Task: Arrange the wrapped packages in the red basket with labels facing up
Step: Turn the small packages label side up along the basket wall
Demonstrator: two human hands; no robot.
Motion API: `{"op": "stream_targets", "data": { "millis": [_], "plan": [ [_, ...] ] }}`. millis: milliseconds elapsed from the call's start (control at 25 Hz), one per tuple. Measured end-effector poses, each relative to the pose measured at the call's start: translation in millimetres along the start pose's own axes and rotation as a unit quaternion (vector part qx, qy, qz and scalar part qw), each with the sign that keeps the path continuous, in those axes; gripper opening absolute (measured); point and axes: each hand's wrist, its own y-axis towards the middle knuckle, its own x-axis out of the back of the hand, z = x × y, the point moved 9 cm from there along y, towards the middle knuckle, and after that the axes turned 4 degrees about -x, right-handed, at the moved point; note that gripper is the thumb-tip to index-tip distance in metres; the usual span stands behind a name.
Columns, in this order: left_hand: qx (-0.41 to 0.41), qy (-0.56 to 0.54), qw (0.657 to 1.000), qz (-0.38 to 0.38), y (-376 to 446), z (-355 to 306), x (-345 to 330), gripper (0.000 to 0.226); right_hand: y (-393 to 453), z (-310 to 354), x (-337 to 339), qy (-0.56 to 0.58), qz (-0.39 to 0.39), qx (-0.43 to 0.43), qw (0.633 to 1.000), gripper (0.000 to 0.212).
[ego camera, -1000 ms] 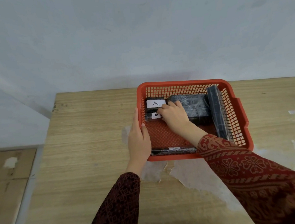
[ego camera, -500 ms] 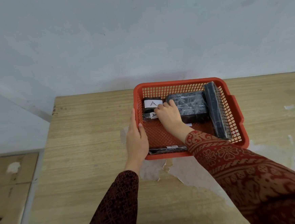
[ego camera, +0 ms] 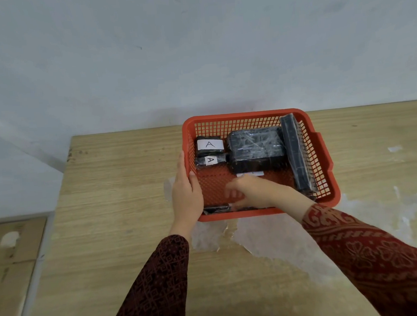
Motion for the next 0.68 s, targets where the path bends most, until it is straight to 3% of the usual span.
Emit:
{"op": "stream_targets", "data": {
  "millis": [160,440,680],
  "plan": [
    [0.007,0.002,1.000,0.004,1.3,5.3,-2.2,0.054,0.8,-22.6,-14.8,0.034,0.034,-0.055,0.997,0.032],
    [0.008,-0.012,1.000,0.007,1.1,5.6,-2.2,0.054,6.1,-23.2,-20.3,0.008,0.068,-0.052,0.996,0.031],
    [0.003,-0.017,1.000,0.002,0.2,3.1,-1.2,0.054,12.1,-14.7,-12.2,0.008,0.012,-0.035,0.999,0.034]
  ]
}}
